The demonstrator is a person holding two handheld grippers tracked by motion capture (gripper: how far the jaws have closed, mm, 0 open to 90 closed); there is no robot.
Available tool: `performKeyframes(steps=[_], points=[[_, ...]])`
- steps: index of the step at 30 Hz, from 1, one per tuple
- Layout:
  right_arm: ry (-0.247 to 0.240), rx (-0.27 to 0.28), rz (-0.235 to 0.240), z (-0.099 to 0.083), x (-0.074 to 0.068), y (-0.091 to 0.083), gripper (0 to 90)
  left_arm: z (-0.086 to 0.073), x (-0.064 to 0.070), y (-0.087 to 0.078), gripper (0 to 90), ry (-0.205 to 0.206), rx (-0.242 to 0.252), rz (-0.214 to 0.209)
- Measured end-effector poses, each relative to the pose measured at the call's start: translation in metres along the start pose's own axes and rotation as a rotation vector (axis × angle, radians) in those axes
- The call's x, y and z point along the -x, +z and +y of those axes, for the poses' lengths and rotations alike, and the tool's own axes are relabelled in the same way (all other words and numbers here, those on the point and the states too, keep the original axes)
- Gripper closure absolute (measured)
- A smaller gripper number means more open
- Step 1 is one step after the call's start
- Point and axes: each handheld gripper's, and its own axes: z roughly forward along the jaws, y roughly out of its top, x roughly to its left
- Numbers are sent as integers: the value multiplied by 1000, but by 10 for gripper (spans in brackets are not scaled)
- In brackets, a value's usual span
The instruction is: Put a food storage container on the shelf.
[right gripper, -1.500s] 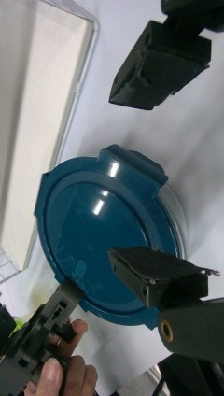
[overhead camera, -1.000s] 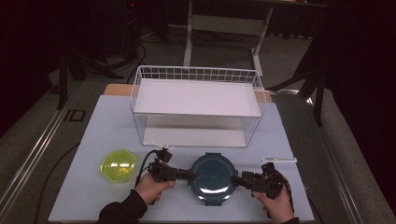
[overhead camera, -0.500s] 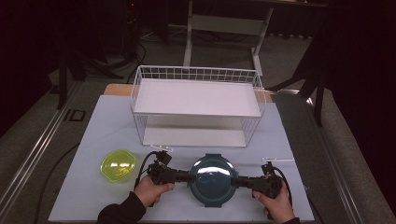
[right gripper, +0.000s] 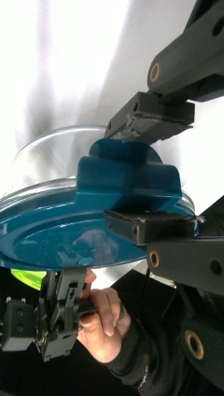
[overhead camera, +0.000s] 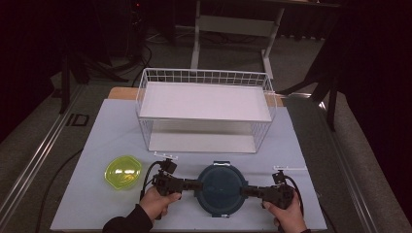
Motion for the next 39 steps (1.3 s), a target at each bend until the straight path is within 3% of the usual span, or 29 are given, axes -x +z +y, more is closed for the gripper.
performKeyframes(steps=[5, 19, 31, 39], points=[[4, 1, -8, -1, -1, -1, 556, 0, 2, 0, 571, -14, -12, -1], [-30, 26, -14, 16, -21, -13, 554, 14, 18, -15, 572, 24, 9, -5], [-78, 47, -2, 37, -46, -23, 557, 32, 39, -41, 573, 48, 45, 3], [-113, 76, 25, 66, -71, -29, 560, 61, 55, -70, 573, 76, 95, 10]])
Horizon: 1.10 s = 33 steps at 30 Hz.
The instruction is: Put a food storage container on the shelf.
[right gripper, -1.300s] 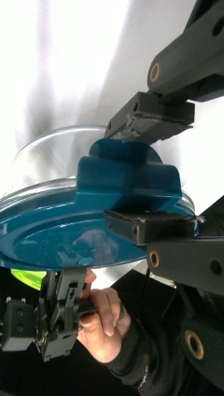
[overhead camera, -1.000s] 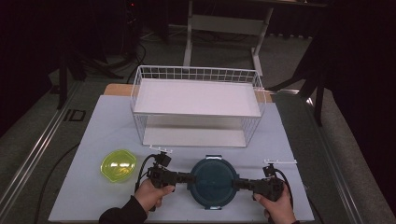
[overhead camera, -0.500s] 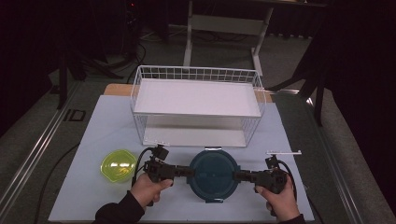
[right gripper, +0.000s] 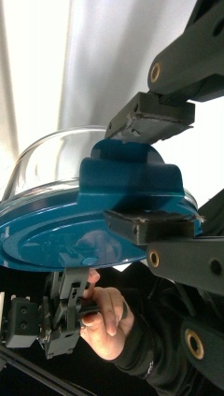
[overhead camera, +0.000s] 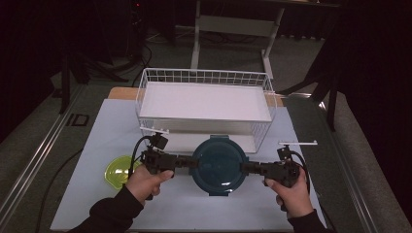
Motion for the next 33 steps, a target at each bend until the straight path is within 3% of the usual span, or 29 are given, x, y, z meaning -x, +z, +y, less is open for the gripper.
performKeyframes(steps=[4, 11, 17, 22, 27, 33], points=[[-16, 10, 2, 14, -8, -3, 560, 13, 7, -8, 573, 16, 11, 5], [-59, 53, 11, 58, -28, -12, 560, 49, 24, -29, 572, 53, 67, 24], [-76, 59, 5, 89, -37, -12, 558, 73, 25, -39, 572, 57, 86, 36], [-60, 59, 16, 110, -35, -6, 558, 94, 24, -47, 571, 57, 113, 61], [-34, 58, 20, 129, -29, 1, 556, 113, 14, -46, 570, 42, 108, 74], [1, 52, 4, 144, -18, 13, 555, 123, 1, -43, 569, 13, 116, 82]])
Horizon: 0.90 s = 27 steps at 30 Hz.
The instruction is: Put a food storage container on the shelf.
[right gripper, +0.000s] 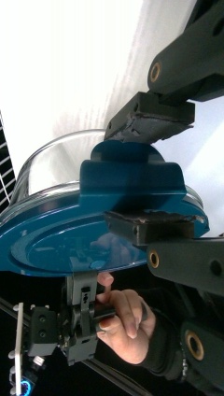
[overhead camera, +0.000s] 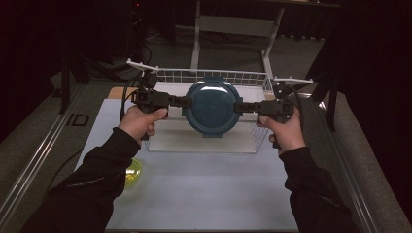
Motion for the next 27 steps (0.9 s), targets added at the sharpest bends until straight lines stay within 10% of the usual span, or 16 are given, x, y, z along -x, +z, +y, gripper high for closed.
performKeyframes(steps=[27], points=[[147, -49, -58, 34, 26, 20, 469, 21, -49, 26, 538, -147, 58, -86]])
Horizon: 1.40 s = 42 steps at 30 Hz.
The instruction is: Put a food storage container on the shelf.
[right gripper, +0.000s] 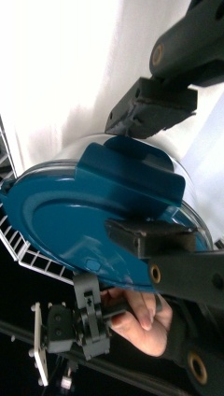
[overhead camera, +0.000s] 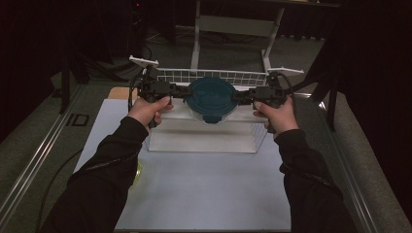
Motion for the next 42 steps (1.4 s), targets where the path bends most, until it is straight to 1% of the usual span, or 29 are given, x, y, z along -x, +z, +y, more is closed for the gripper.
performKeyframes(steps=[2, 3, 4, 5, 6, 7, 8, 10, 12, 16, 17, 18, 20, 21, 22, 23, 24, 26, 28, 30, 32, 33, 34, 35, 36, 37, 38, 40, 42], points=[[-9, 0, -10, 1, -1, 0, 468, 0, 2, -1, 537, 15, 4, 13], [-16, 3, -19, 1, -2, 0, 454, 0, 3, -2, 529, 30, 6, 25], [-16, 3, -19, 1, -2, 0, 454, 0, 3, -2, 524, 30, 6, 25], [-31, 6, -40, 0, -4, -1, 428, -1, 4, -3, 498, 43, 16, 34], [-40, 7, -49, 0, -4, -1, 418, -1, 6, -7, 497, 58, 34, 48], [-42, 11, -54, -1, -4, -2, 417, -1, 6, -7, 497, 58, 34, 48], [-46, 16, -58, -2, -4, -4, 402, -3, 9, -13, 486, 68, 61, 60], [-53, 19, -64, -3, -4, -5, 402, -3, 9, -13, 482, 68, 61, 60], [-72, 31, -78, -6, -8, -8, 385, -12, 16, -21, 482, 110, 68, 83], [-120, 42, -103, -14, -18, -14, 387, -26, 28, -29, 482, 165, 66, 75], [-139, 46, -101, -17, -22, -17, 392, -30, 32, -32, 481, 186, 76, 76], [-152, 51, -98, -20, -25, -19, 392, -34, 36, -34, 482, 208, 71, 78], [-185, 59, -107, -25, -31, -23, 393, -42, 42, -37, 481, 237, 67, 72], [-200, 63, -109, -28, -34, -25, 392, -47, 45, -38, 466, 249, 63, 70], [-200, 63, -109, -28, -34, -25, 392, -47, 45, -38, 456, 249, 63, 70], [-208, 72, -94, -32, -37, -27, 392, -55, 50, -40, 456, 275, 49, 68], [-232, 76, -89, -37, -42, -28, 401, -61, 53, -42, 436, 296, 41, 67], [-252, 86, -71, -45, -48, -29, 425, -71, 56, -46, 429, 321, 42, 59], [-261, 93, -39, -54, -52, -29, 466, -80, 58, -49, 429, 341, 47, 57], [-281, 79, -22, -60, -55, -26, 475, -91, 61, -52, 428, 376, 54, 52], [-303, 62, -13, -69, -59, -20, 513, -101, 64, -51, 416, 411, 57, 66], [-310, 56, -10, -73, -60, -17, 541, -107, 65, -50, 415, 427, 57, 63], [-314, 54, -1, -77, -61, -13, 584, -113, 66, -49, 408, 445, 54, 71], [-322, 41, -3, -81, -63, -8, 634, -120, 67, -46, 407, 468, 51, 74], [-340, 35, -10, -85, -66, -3, 668, -124, 67, -45, 406, 477, 48, 71], [-347, 36, -15, -87, -67, 0, 722, -129, 68, -43, 399, 489, 44, 73], [-353, 29, -22, -90, -69, 3, 775, -135, 68, -42, 398, 508, 48, 75], [-364, 30, -36, -93, -71, 9, 892, -147, 67, -38, 398, 536, 76, 72], [-362, 14, -33, -93, -72, 15, 896, -156, 65, -35, 384, 549, 77, 69]])
